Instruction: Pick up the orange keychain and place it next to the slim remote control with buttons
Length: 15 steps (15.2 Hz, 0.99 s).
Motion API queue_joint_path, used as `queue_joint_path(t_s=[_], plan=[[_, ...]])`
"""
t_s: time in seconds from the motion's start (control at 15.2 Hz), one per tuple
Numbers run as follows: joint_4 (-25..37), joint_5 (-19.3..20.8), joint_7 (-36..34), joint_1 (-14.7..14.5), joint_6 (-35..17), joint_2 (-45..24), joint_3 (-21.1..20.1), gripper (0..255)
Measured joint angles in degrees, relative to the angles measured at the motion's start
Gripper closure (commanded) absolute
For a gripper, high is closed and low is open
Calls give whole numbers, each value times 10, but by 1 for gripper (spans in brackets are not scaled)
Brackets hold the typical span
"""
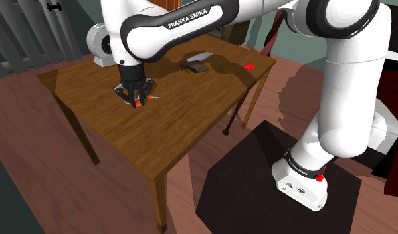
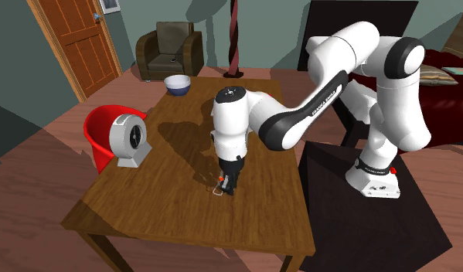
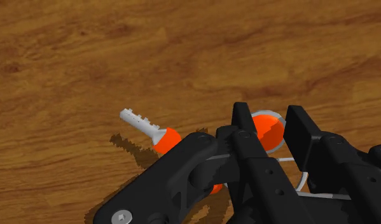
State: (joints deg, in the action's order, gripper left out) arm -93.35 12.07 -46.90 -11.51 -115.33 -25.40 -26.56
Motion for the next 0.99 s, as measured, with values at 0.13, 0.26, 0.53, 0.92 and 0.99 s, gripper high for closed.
queue_joint_path(t_s=[0.13, 0.26, 0.53, 0.92, 0.99], plan=[[11, -2, 2, 0, 14, 3, -1, 255], [14, -6, 3, 1, 24, 11, -3, 255], [39, -10, 6, 0, 54, 17, -5, 255], [-17, -34, 56, 46, 42, 67, 0, 255], [-39, -41, 69, 57, 34, 82, 2, 255]])
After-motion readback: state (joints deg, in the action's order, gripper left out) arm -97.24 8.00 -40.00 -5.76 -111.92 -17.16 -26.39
